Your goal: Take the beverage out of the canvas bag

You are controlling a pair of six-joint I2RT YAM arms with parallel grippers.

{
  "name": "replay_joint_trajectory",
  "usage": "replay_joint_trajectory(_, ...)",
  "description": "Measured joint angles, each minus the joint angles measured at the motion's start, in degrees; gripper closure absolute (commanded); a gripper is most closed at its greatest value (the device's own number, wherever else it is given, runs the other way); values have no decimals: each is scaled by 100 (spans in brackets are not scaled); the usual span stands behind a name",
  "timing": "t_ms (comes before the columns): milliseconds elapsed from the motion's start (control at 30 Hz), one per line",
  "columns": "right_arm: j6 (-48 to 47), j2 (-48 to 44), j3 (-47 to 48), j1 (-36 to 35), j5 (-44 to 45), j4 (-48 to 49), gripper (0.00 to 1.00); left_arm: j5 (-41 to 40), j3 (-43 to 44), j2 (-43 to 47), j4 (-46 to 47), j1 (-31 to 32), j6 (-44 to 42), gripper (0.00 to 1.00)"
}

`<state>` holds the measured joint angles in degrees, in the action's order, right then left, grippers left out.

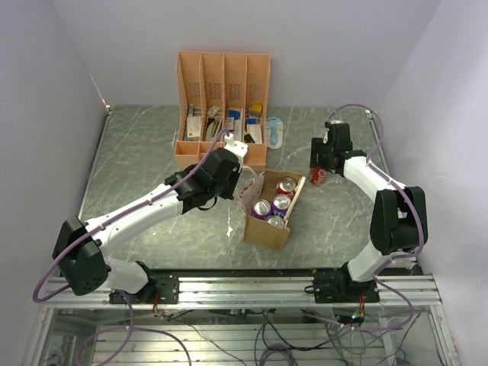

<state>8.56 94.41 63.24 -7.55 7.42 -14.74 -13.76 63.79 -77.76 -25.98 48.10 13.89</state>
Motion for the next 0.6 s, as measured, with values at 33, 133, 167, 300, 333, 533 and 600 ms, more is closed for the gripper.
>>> replay_joint_trajectory(33, 0, 0, -2, 0, 0, 22, 72, 7, 7, 0, -2, 0, 0, 93)
replay_joint_trajectory(133, 2, 2, -2, 0, 2, 28, 58, 9, 13, 0, -11, 0, -2, 93)
replay_joint_trajectory(167, 2, 2, -2, -2, 4, 26, 52, 9, 13, 0, -11, 0, -4, 93)
replay_joint_trajectory(300, 15, -15, -4, -7, 35, 7, 36, 9, 13, 0, -24, 0, -17, 93)
replay_joint_trajectory(333, 24, -20, -4, -7, 46, -11, 33, 9, 13, 0, -28, 0, -20, 93)
replay_joint_trajectory(533, 85, -105, -4, -28, 98, -81, 17, 7, 13, 0, -37, 0, -44, 93)
replay_joint_trajectory(600, 101, -179, -4, -28, 109, -83, 15, 7, 15, 0, -39, 0, -46, 93)
